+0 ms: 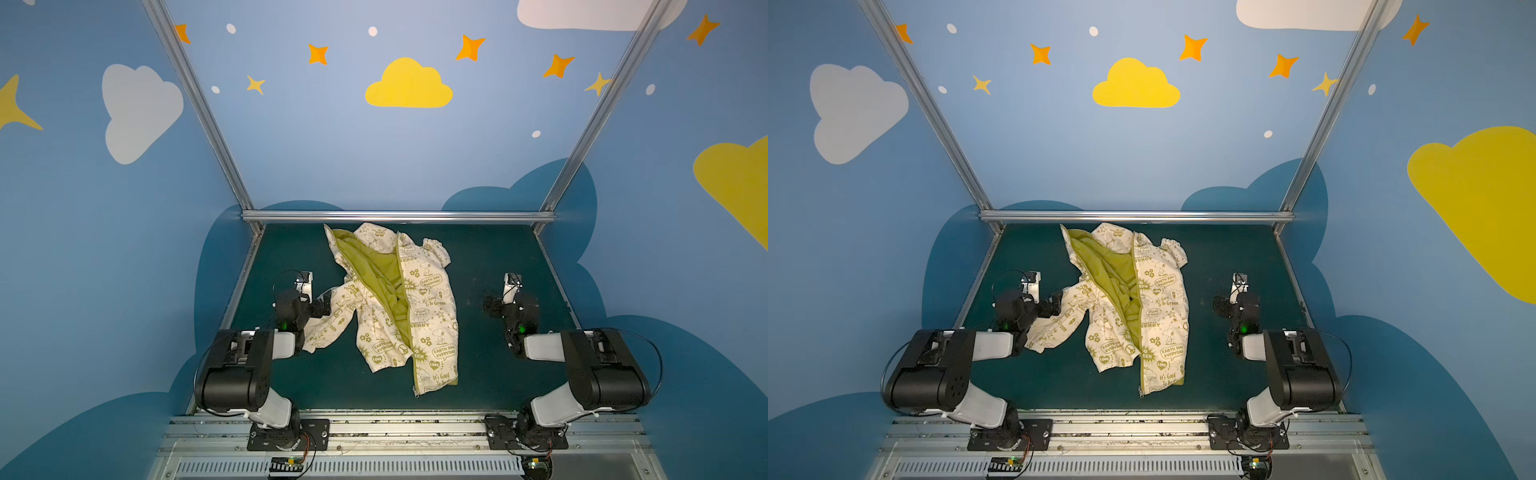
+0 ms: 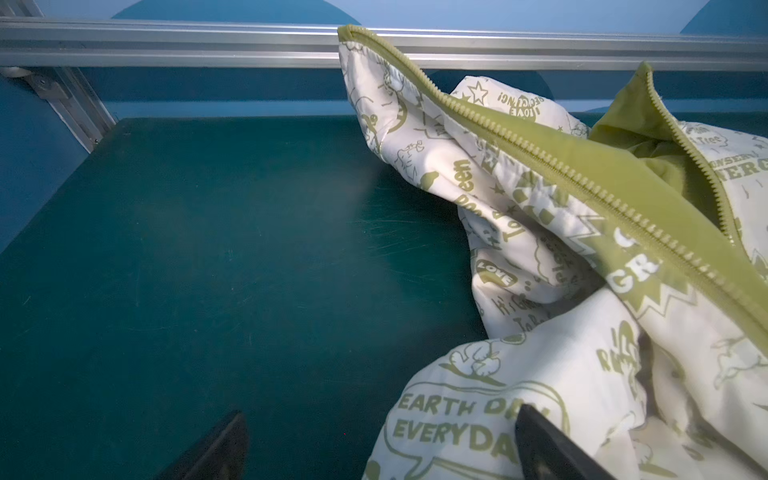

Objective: Zip up the jacket

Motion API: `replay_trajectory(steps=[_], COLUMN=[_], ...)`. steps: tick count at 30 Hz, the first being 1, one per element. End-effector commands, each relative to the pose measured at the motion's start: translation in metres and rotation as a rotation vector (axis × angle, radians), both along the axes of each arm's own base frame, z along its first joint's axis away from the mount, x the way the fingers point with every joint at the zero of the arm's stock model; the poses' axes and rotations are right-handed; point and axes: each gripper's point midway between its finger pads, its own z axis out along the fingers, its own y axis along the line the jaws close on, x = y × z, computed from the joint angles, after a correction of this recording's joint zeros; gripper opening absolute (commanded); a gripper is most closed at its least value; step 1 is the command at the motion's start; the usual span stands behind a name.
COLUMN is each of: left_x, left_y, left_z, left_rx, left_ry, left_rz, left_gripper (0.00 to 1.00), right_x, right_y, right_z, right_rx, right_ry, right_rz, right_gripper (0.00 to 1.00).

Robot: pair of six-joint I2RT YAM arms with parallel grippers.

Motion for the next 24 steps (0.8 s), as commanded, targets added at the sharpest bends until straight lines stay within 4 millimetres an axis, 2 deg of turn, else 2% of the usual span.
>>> replay_trajectory(steps=[1, 22, 24], left_x=[0.0, 0.001, 0.005], left_y=[0.0, 0.005, 0.003], left_z=[0.006, 0.005, 0.015], left_rx=[0.011, -0.001, 0.009], left_ry=[-0.014, -0.004, -0.037], left_rz=[-0.005, 0.013, 0.001], left_gripper=[0.99, 0.99, 0.99], right_x=[0.005, 0.005, 0.005], right_y=[0.0, 0.0, 0.002], right_z=[0.011, 0.011, 0.015], right_rx=[0.014, 0.015, 0.015], right_ry=[-0.029, -0.029, -0.043], right_rz=[-0.001, 0.001, 0.011], right_gripper=[0.99, 0.99, 0.99])
